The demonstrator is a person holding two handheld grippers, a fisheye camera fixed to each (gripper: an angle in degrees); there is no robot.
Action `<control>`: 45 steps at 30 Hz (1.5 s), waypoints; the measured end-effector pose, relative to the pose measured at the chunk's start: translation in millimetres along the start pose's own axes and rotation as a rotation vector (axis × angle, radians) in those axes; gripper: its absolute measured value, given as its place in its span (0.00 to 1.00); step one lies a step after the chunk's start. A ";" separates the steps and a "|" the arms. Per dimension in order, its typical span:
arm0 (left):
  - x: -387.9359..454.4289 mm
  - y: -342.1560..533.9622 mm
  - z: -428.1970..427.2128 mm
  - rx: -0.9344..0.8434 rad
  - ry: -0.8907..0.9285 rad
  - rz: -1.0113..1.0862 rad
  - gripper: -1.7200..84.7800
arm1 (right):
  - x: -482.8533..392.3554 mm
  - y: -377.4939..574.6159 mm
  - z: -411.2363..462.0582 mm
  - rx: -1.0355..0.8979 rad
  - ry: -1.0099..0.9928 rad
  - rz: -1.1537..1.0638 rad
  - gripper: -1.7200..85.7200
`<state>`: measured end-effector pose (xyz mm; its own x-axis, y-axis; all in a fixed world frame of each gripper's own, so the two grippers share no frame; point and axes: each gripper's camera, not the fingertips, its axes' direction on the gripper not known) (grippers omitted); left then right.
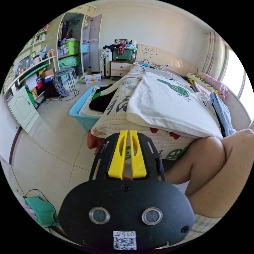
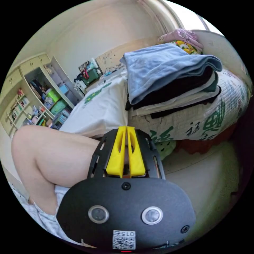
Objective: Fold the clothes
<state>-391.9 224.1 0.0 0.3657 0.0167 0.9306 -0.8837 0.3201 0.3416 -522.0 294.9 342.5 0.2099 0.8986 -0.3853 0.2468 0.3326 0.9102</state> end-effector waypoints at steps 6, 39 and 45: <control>-24.3 21.6 -128.3 0.379 0.209 -0.175 0.01 | -17.8 13.5 -89.0 0.255 0.099 -0.043 0.01; 148.4 7.7 -283.2 0.891 1.005 -0.014 0.01 | 18.1 147.1 47.0 0.385 0.266 -0.305 0.01; 174.5 -23.3 -256.5 0.877 1.028 -0.026 0.01 | 75.0 96.2 85.5 0.363 0.230 -0.275 0.02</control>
<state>-232.5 462.5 120.6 0.0949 0.8394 0.5352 -0.6259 -0.3677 0.6878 -401.6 369.8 388.2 -0.1133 0.8449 -0.5228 0.5849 0.4820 0.6523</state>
